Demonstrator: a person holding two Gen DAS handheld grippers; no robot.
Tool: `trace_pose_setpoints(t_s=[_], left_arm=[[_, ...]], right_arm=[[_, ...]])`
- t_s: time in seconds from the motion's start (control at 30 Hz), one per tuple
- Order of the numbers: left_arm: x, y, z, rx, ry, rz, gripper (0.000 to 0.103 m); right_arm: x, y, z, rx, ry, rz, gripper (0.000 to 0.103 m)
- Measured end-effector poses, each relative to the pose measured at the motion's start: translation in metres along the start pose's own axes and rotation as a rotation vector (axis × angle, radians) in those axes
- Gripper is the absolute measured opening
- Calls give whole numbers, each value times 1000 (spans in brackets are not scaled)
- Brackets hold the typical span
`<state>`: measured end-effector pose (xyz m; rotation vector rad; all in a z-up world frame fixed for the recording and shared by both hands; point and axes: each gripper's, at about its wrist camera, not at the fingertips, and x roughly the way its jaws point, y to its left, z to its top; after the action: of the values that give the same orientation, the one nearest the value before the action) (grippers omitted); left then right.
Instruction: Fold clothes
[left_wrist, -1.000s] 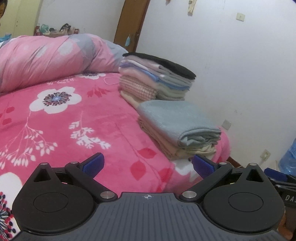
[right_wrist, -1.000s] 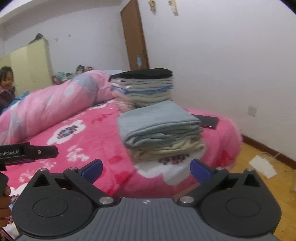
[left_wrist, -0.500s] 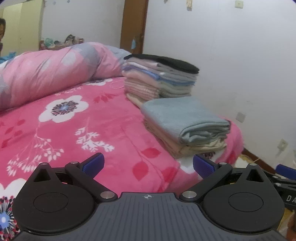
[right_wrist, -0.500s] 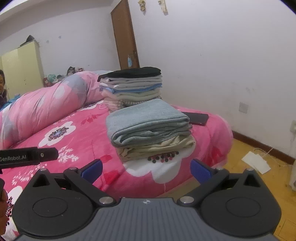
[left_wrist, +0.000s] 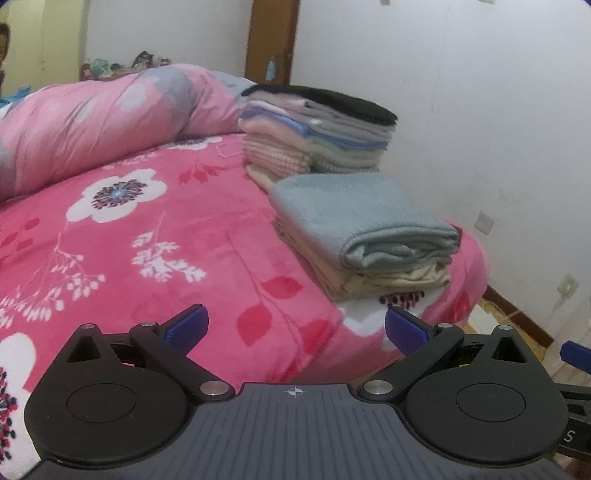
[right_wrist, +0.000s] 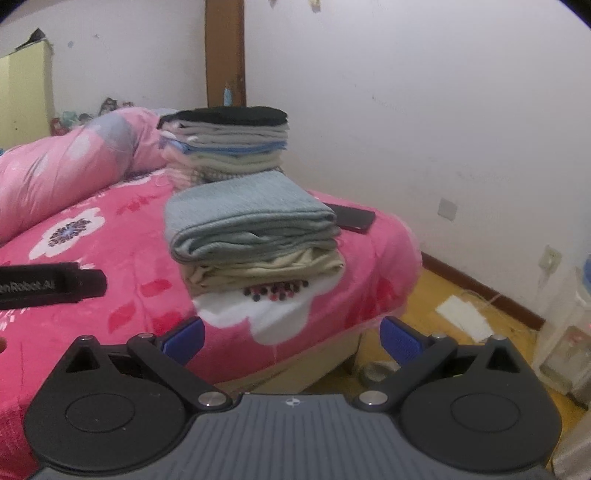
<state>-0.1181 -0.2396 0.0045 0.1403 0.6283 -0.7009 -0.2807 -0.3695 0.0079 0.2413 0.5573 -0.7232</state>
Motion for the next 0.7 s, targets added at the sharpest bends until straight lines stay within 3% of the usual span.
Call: trace_pose_setpoints(t_s=[0.27, 0.7], left_arm=[[5, -15, -2, 22, 0, -1, 103], [0, -28, -1, 43, -45, 9, 103]], right_arm=[[0, -4, 0, -13, 0, -60, 103], [-2, -7, 0, -19, 0, -73, 103]])
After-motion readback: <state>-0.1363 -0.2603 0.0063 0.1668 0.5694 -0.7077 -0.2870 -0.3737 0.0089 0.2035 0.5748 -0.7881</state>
